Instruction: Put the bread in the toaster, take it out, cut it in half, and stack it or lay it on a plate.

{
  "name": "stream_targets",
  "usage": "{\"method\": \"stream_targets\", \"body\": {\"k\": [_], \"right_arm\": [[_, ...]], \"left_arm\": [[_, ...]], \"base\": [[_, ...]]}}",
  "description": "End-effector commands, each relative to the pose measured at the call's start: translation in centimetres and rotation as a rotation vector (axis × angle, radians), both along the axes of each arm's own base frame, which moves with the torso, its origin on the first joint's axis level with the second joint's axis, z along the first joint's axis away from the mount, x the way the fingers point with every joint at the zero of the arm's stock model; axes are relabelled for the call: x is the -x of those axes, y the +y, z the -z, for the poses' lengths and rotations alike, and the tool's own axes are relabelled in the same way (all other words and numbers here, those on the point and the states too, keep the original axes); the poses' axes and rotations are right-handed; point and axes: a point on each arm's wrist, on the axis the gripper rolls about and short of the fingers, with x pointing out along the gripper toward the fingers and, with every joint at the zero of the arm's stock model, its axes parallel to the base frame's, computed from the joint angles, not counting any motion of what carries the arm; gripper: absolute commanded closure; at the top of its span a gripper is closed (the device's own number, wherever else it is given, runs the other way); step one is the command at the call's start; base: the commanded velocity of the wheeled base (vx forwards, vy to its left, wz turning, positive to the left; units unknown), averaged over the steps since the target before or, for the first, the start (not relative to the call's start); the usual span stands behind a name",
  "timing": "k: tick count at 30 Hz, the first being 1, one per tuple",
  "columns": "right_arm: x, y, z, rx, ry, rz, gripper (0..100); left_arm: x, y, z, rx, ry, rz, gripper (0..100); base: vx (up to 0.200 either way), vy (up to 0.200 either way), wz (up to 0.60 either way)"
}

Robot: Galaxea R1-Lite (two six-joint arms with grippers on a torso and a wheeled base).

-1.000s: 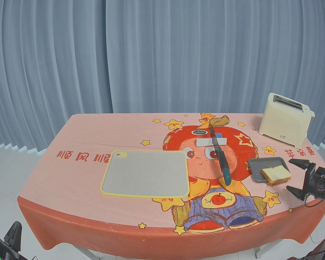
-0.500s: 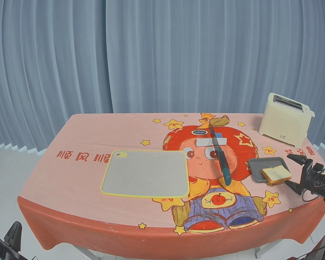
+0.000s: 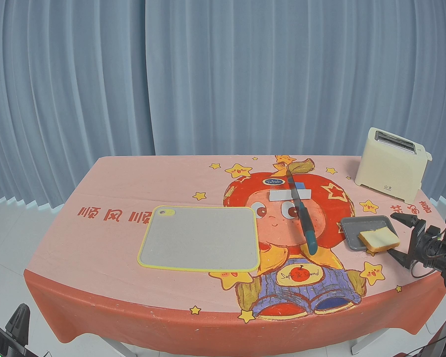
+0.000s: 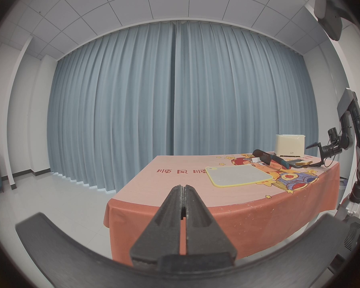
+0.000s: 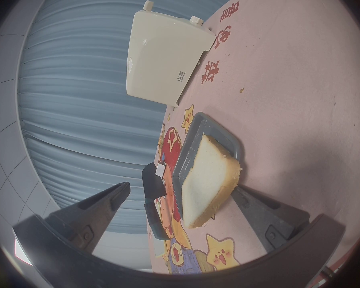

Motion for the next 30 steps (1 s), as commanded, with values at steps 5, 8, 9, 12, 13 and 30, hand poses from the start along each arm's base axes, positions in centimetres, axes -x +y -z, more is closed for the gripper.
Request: {"method": "stream_targets", "body": {"k": [5,8,9,12,13,30], "right_arm": [[0.1,0.0,0.2,-0.004,0.012,0.0,0],[0.3,0.2,1.1,-0.011,0.055,-0.001,100],[0.3,0.2,1.1,-0.011,0.055,-0.001,100],[0.3,-0.2,1.9,-0.011,0.096,0.031,100],[0.3,-0.2,1.9,-0.011,0.096,0.031,100],[0.4,0.2,1.4,-0.002,0.079,0.027,100]], "left_arm": [[-0.1,0.0,0.5,0.0,0.019,0.0,100],[-0.1,0.0,0.5,0.0,0.019,0.0,100],[-0.1,0.0,0.5,0.0,0.019,0.0,100],[-0.1,0.0,0.5,0.0,0.019,0.0,100],[-0.1,0.0,0.5,0.0,0.019,0.0,100],[-0.1,0.0,0.5,0.0,0.018,0.0,100]], "base": [[0.0,0.0,0.0],[0.0,0.0,0.0],[0.0,0.0,0.0],[0.0,0.0,0.0],[0.0,0.0,0.0],[0.0,0.0,0.0]]}}
